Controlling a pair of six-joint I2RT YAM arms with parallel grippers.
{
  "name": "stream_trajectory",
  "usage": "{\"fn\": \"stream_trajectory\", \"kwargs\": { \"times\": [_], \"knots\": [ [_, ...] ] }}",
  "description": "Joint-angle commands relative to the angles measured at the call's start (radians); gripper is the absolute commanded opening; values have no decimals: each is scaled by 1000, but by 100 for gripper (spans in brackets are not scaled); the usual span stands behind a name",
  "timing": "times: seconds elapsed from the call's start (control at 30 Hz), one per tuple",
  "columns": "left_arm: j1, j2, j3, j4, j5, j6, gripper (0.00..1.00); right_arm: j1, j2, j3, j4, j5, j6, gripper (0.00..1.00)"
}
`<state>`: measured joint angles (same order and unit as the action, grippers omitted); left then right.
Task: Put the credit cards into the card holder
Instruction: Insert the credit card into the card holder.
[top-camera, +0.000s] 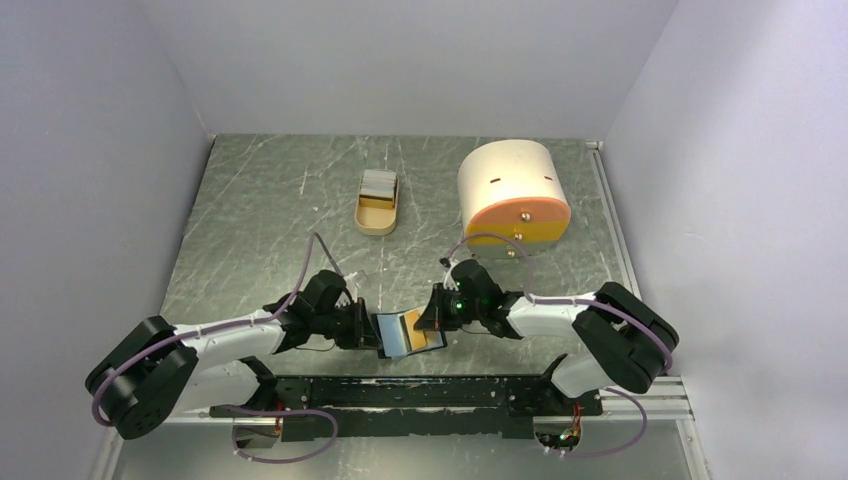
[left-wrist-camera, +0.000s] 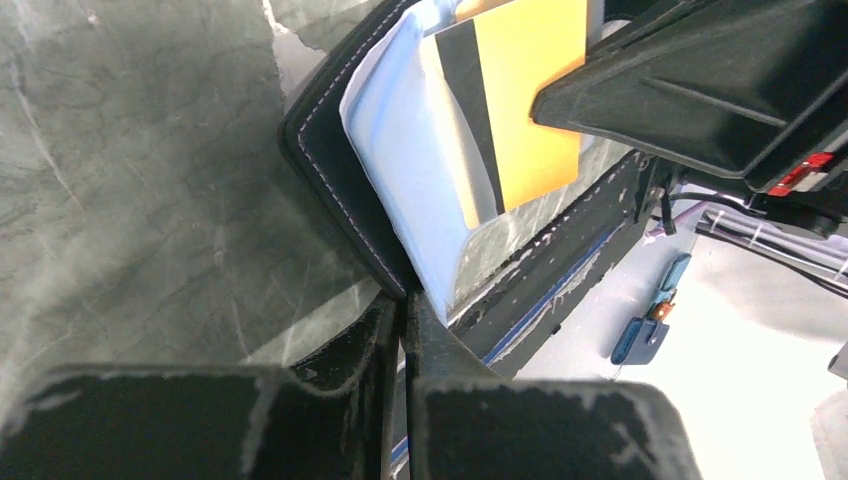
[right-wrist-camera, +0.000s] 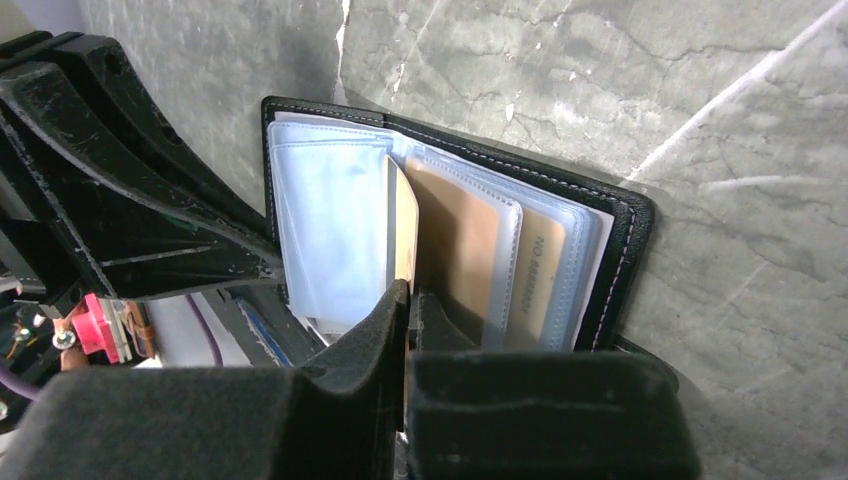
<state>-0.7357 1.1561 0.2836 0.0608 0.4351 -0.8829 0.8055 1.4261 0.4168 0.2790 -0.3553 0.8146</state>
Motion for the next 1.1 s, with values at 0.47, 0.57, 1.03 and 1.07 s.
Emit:
{"fn": "stream_trajectory", "kwargs": {
  "times": [0.47,0.57,1.03,1.07],
  "knots": [
    [-1,74,57,-79,-7,38,9,31,68,19,-116,20,-60,1],
    [-1,67,54,-74,-7,34,9,35,75,28,-99,9,-54,11],
    [-1,62,49,-55,2,19,9,61,-39,95,-303,200,-89,40],
    [-1,63,49,-50,6,17,9,62,-38,98,-305,202,-89,40]
  ]
}}
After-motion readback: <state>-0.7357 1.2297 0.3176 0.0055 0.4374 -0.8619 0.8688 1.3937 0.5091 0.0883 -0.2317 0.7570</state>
